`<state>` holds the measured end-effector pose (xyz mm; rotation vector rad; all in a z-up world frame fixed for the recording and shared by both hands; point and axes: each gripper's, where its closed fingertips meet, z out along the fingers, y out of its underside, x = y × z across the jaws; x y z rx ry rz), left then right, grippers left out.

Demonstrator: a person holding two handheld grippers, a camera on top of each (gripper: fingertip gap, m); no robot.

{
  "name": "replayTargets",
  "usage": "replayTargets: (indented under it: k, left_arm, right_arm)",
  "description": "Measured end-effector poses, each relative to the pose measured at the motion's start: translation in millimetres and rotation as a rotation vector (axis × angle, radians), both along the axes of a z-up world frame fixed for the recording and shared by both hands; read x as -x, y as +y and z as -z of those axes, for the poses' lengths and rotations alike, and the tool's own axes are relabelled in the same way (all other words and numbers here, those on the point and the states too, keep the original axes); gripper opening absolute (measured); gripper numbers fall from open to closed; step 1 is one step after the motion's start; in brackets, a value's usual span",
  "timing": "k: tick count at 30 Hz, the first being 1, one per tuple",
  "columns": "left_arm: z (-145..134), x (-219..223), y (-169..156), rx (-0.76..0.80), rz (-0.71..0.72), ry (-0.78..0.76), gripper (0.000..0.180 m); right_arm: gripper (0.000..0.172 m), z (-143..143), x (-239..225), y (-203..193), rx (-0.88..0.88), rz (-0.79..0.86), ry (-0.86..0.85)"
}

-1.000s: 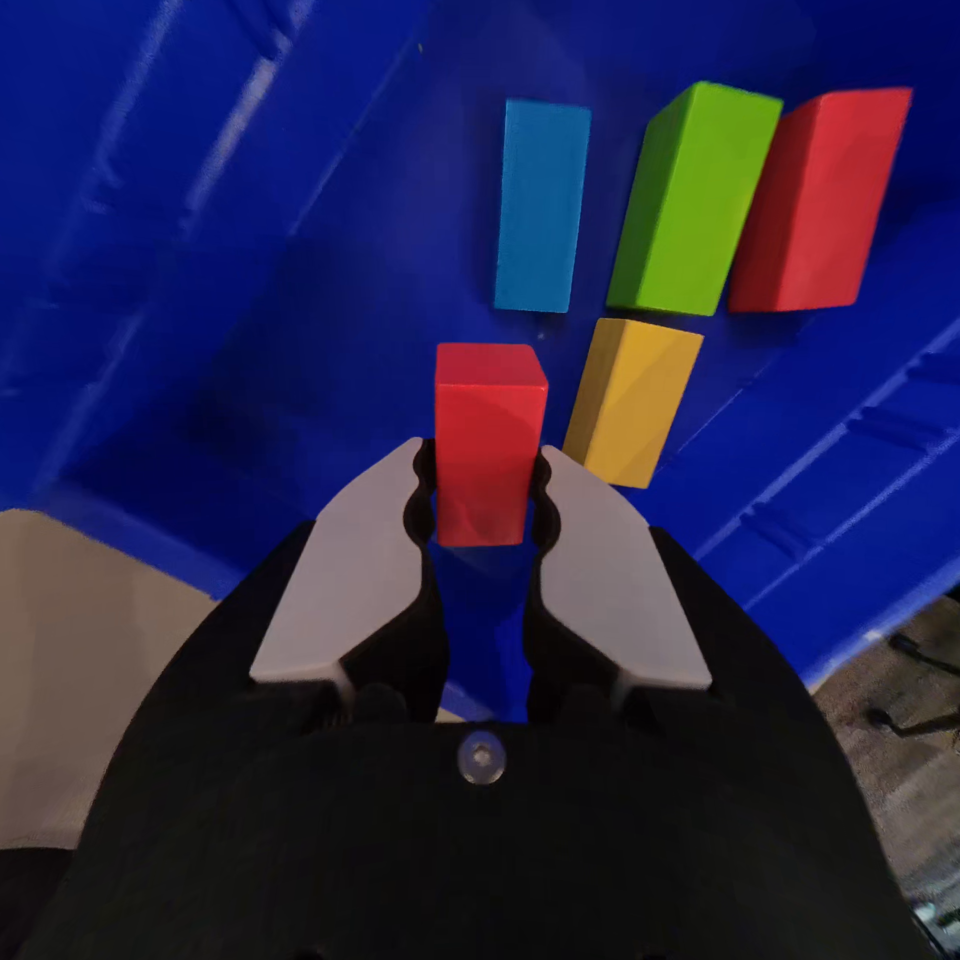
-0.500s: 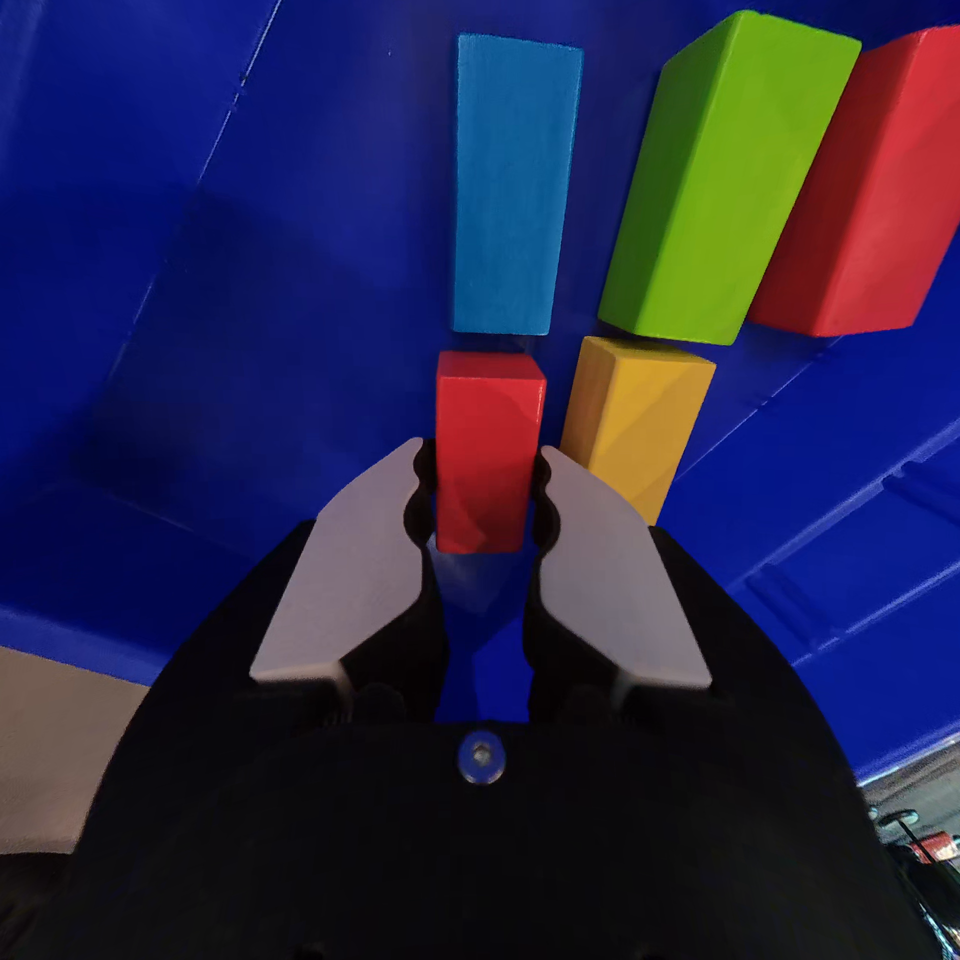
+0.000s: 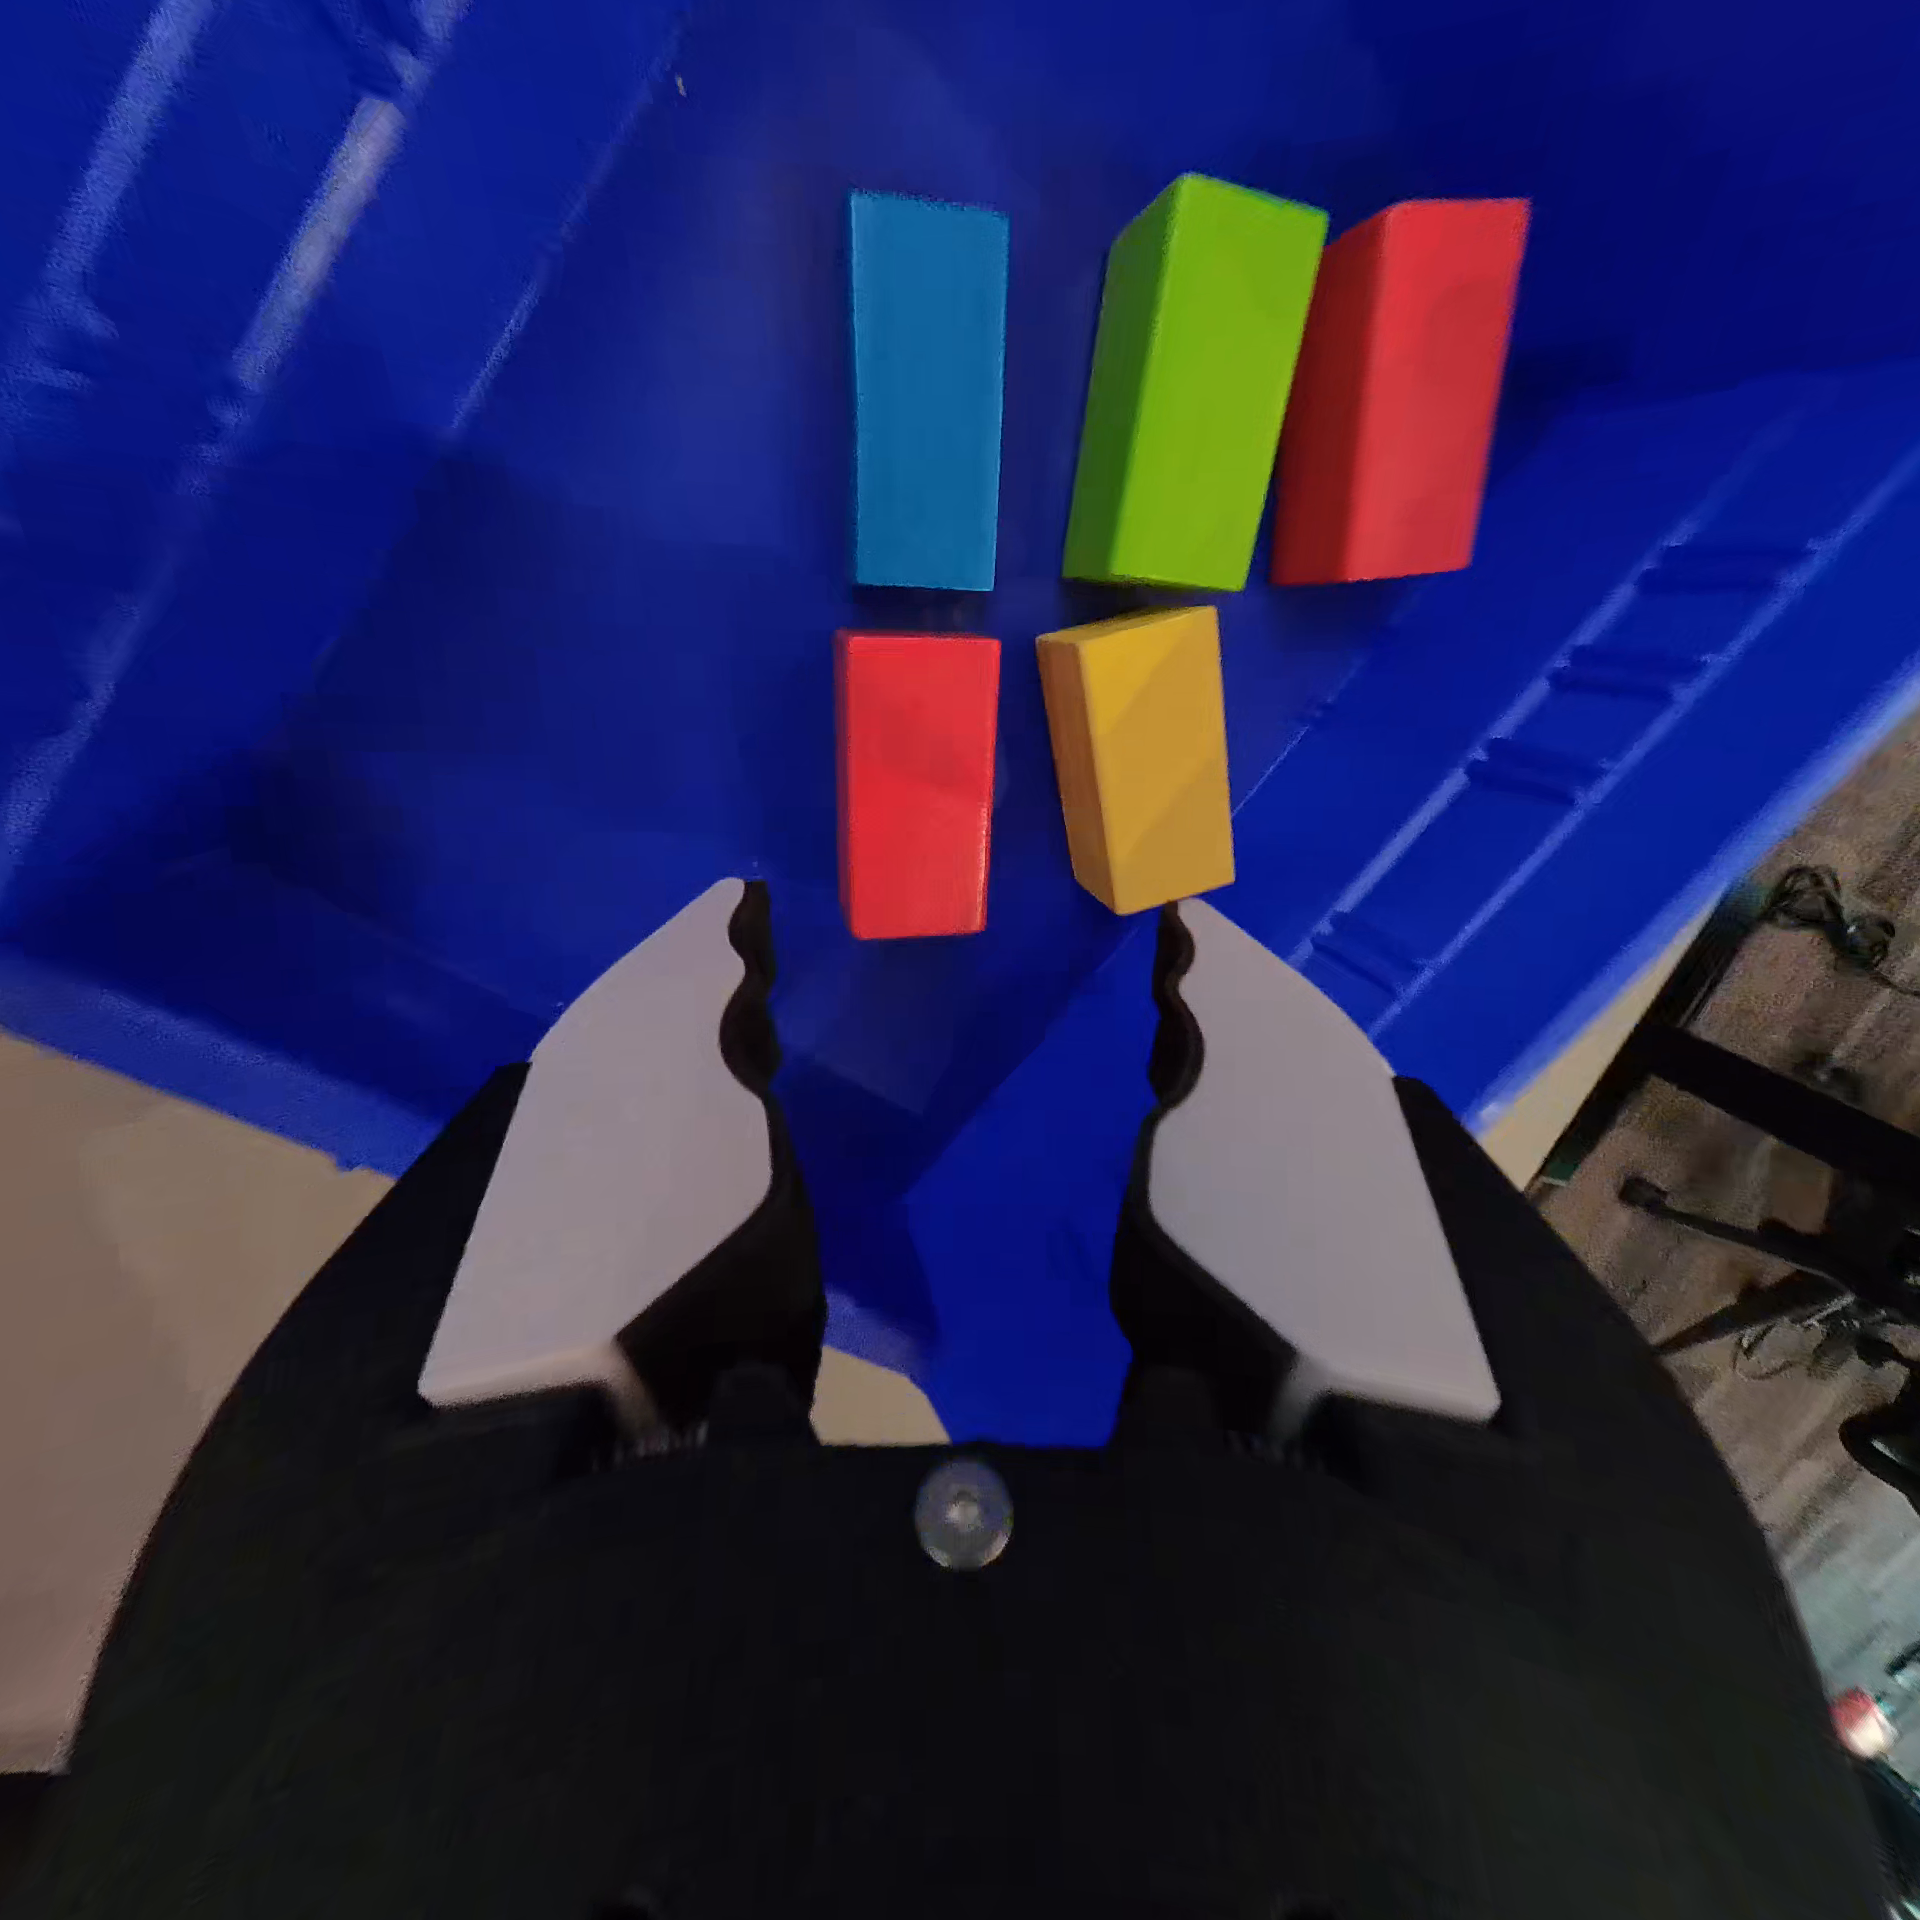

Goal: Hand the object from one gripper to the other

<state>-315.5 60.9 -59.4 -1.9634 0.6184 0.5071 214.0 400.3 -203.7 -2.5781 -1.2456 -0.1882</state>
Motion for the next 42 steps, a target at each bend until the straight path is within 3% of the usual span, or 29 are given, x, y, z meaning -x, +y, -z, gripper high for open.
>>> replayTargets:
  k: [3, 9, 13, 26, 31, 34, 39, 42]
  left_arm:
    - [34.7, 37.3, 19.8, 0.145, -0.039, -0.05, 0.068]
    - [110.1, 110.4, 57.8, 0.5, -0.01, 0.242, 0.069]
    - [146.2, 126.1, 73.8, 0.675, 0.092, 0.283, 0.06]
    - [202.1, 163.2, 82.3, 0.977, 0.156, 0.38, 0.049]
    - [201.2, 163.1, 80.1, 0.995, 0.127, 0.344, 0.037]
    - [186.8, 160.0, 80.9, 0.906, 0.092, 0.308, 0.035]
    - [111.1, 115.3, 76.7, 0.537, 0.097, 0.206, 0.035]
    - [46.9, 48.8, 63.5, 0.251, 0.179, 0.129, 0.035]
  right_arm:
    - [0.065, -23.1, 10.4, -12.6, -0.07, -0.038, 0.052]
    - [0.06, -49.3, 34.4, -44.5, -0.147, -0.142, 0.093]
    - [0.059, -58.0, 46.6, -58.7, -0.168, -0.192, 0.109]
    - [0.057, -68.1, 64.9, -77.2, -0.191, -0.268, 0.128]
    - [0.057, -72.5, 71.6, -83.1, -0.204, -0.286, 0.144]
    - [0.057, -81.2, 81.3, -94.0, -0.212, -0.317, 0.204]
    - [0.05, -117.3, 125.4, -144.5, -0.184, -0.47, 0.515]
    - [0.051, -148.7, 170.2, -201.1, -0.096, -0.615, 0.794]
